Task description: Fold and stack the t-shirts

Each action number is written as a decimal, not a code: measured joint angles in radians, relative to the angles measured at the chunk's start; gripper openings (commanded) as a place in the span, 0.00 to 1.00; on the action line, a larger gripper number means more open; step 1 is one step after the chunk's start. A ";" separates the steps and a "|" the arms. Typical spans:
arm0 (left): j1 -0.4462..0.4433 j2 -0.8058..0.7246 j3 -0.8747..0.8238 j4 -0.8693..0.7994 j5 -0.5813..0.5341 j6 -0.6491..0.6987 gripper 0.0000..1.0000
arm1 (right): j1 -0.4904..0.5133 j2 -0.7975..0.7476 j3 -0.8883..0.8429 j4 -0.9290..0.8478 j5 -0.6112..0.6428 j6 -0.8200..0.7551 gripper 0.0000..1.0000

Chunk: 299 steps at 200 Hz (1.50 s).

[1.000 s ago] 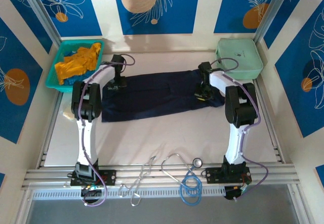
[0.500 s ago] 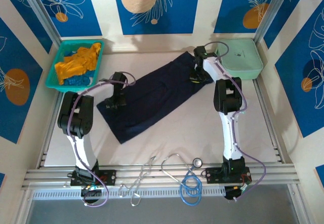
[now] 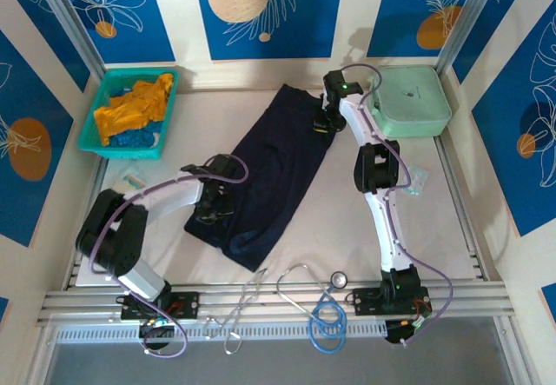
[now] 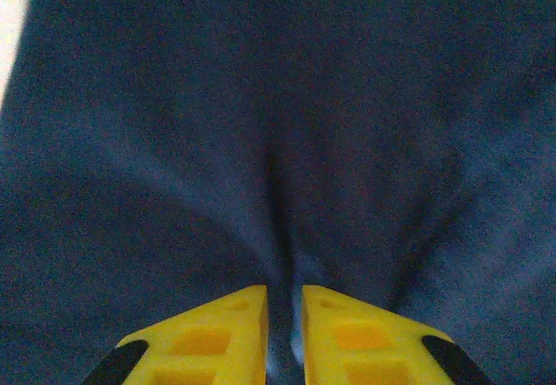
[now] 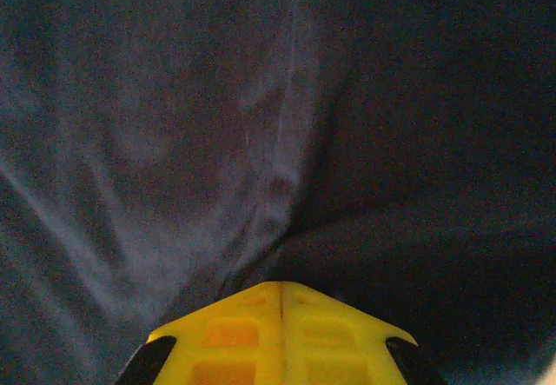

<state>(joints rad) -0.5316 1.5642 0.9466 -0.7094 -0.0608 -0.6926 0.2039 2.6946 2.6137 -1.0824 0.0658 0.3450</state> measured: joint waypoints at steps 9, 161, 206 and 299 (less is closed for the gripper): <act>0.000 -0.052 0.008 -0.037 -0.012 -0.004 0.28 | 0.002 -0.056 -0.076 0.007 0.002 0.011 0.00; 0.045 0.065 -0.038 0.041 -0.052 0.069 0.16 | 0.137 -0.582 -0.946 0.235 0.005 0.589 0.00; 0.024 -0.027 -0.154 0.159 -0.049 0.017 0.16 | 0.153 -0.455 -0.849 0.217 0.001 0.622 0.00; -0.182 -0.183 -0.325 0.304 0.002 -0.273 0.17 | 0.112 -0.281 -0.543 0.075 0.016 0.458 0.00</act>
<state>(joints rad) -0.7139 1.3815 0.6220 -0.4049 -0.0586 -0.9657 0.3161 2.4134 2.0708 -1.0073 0.0814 0.8028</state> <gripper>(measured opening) 0.169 0.043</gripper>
